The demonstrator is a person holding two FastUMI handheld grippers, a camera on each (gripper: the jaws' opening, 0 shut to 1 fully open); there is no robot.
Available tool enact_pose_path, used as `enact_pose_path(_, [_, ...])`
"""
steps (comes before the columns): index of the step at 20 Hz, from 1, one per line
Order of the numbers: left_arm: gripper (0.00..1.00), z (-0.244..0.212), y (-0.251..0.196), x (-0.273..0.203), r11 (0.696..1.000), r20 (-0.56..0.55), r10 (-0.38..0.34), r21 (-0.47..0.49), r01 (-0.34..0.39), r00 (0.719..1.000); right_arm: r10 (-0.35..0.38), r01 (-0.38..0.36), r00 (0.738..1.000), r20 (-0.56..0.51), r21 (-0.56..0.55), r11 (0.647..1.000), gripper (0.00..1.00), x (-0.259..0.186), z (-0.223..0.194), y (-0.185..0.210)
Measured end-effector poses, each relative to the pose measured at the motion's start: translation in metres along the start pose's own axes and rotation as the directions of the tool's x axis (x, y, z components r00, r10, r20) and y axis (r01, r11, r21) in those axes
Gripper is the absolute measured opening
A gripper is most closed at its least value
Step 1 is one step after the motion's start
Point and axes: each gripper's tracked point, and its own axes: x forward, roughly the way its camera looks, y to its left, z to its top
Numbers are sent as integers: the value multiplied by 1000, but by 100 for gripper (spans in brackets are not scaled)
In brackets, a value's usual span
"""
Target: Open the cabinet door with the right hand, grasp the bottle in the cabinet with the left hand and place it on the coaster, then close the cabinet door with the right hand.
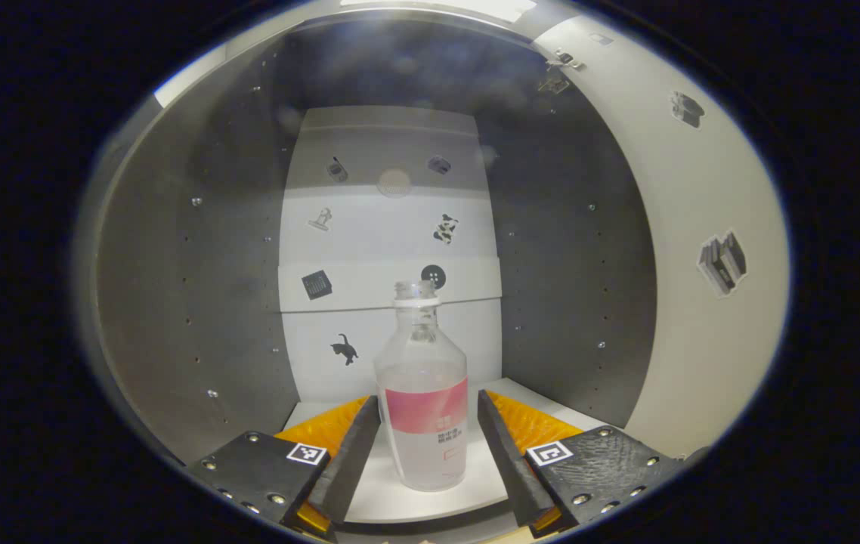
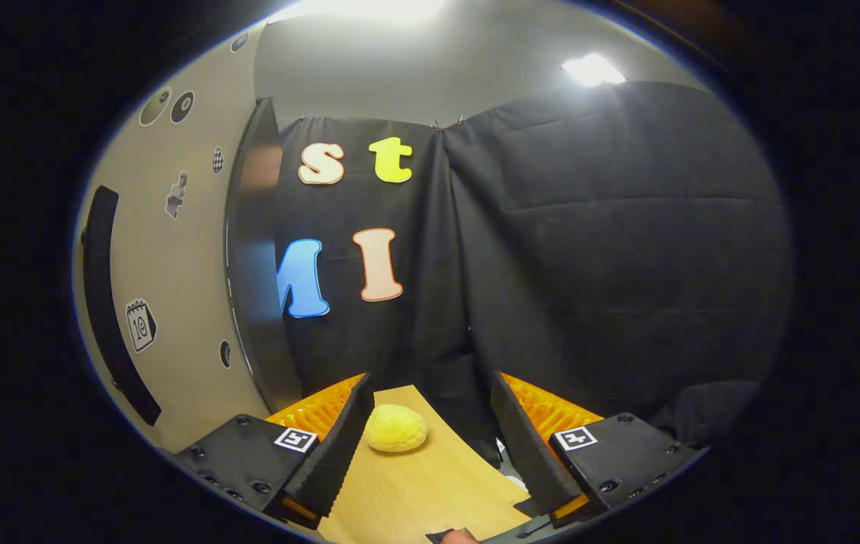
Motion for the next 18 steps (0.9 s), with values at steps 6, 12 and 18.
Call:
enact_pose_path(6, [75,-7,2,3,1000,-15,9,-1,-9,1000,5,-5,1000,-24,-23,1000,98,6,-6,3])
enact_pose_path(12, [75,6,16,-32,998,41,63,-7,-63,997,45,-46,998,-45,-29,999,98,8,-11,6])
enact_pose_path(18, [75,8,27,-88,994,57,111,-16,-111,992,119,-121,991,-56,-45,992,98,4,-11,17])
